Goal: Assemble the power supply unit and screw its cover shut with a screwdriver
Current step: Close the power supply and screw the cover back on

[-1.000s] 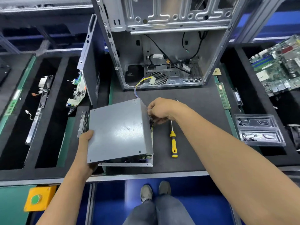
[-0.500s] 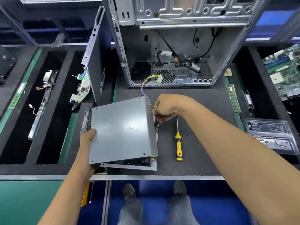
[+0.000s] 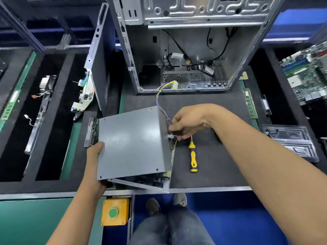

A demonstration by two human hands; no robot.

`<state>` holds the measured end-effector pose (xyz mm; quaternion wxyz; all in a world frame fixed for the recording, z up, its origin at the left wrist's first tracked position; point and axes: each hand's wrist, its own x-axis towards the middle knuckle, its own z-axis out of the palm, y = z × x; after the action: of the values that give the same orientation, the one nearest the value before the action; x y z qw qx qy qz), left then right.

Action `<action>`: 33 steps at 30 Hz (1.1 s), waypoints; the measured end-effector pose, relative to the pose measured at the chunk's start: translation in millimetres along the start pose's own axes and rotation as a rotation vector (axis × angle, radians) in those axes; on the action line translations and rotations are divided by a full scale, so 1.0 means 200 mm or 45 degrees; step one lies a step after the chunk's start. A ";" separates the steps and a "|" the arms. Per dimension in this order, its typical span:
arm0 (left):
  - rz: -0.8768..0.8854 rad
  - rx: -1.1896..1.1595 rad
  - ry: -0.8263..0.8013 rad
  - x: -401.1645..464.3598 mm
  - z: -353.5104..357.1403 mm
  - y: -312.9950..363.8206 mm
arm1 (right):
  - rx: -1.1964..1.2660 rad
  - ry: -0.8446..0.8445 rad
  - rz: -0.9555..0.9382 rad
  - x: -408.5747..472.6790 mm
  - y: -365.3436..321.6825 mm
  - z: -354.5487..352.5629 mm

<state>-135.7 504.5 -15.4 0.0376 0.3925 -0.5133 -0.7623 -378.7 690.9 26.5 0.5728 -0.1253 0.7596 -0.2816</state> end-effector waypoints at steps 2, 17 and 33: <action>0.033 -0.032 0.008 -0.01 -0.02 0.00 | 0.024 0.041 -0.003 0.01 0.00 0.03; 0.137 -0.106 0.188 -0.08 0.11 -0.03 | 0.164 0.176 -0.153 0.07 0.02 0.01; 0.147 -0.147 0.177 -0.15 0.45 -0.16 | -0.199 0.234 -0.158 -0.08 0.24 -0.21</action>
<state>-161.0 600.3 -9.7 0.1395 0.4115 -0.4862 -0.7582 -406.9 749.9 20.1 0.4707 -0.1901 0.8193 -0.2667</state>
